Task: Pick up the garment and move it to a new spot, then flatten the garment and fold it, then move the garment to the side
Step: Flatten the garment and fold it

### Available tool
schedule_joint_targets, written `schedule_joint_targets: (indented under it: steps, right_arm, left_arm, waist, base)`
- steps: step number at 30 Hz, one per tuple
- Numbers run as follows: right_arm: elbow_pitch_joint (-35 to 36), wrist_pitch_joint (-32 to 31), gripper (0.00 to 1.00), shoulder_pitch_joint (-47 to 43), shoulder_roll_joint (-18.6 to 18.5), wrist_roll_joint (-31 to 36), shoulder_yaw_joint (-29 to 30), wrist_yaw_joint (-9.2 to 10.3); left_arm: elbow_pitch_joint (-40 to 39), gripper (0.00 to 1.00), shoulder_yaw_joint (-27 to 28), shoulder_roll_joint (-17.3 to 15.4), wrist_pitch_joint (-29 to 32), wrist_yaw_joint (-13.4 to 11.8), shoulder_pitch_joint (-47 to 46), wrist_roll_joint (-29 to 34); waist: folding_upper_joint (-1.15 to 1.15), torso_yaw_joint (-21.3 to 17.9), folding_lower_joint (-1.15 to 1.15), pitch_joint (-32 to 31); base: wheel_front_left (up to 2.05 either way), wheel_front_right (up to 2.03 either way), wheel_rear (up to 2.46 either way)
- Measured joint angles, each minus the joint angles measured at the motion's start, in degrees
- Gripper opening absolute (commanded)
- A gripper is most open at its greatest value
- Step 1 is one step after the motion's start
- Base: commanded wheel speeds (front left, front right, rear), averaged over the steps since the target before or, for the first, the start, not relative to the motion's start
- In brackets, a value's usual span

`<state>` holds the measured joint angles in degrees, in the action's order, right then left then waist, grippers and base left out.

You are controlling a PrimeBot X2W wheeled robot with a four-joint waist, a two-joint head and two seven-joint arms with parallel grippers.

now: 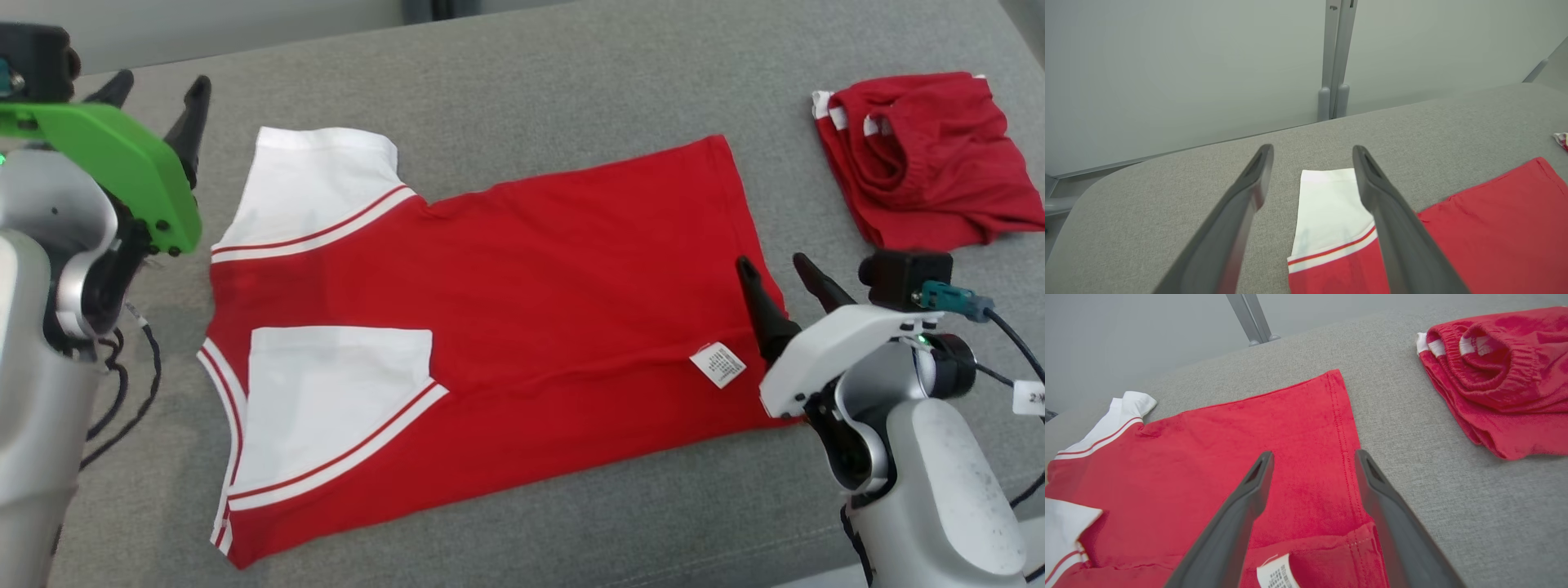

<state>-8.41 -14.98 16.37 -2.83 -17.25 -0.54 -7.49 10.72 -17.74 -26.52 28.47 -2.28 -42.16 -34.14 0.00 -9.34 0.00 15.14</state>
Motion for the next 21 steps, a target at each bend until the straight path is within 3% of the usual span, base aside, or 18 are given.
schedule_joint_targets:
  steps: [5, 11, 21]
  right_arm:
    - [-0.9, 0.8, 1.00, 4.3, 0.0, 0.3, -2.6, 0.00]
    - [-2.7, 2.0, 1.00, 7.6, 0.0, 0.0, -4.8, 0.00]
    - [-5.9, 4.1, 1.00, 11.6, 0.0, -1.1, -8.2, 0.00]
  left_arm:
    - [8.3, 1.00, -0.9, -0.6, 1.8, 1.7, -6.7, 0.7]
    - [16.1, 1.00, -0.7, -0.9, 4.7, 1.8, -9.8, 0.1]
    - [20.8, 1.00, 0.9, -3.7, 8.3, 1.8, -10.6, -2.0]
  waist:
    - [0.00, -2.7, 0.00, 3.8]
    - [0.00, -5.8, 0.00, 8.1]
    - [0.00, -10.5, 0.00, 12.8]
  base:
    - [0.00, 0.00, 0.00]
    - [0.00, 0.00, 0.00]
    - [0.00, 0.00, 0.00]
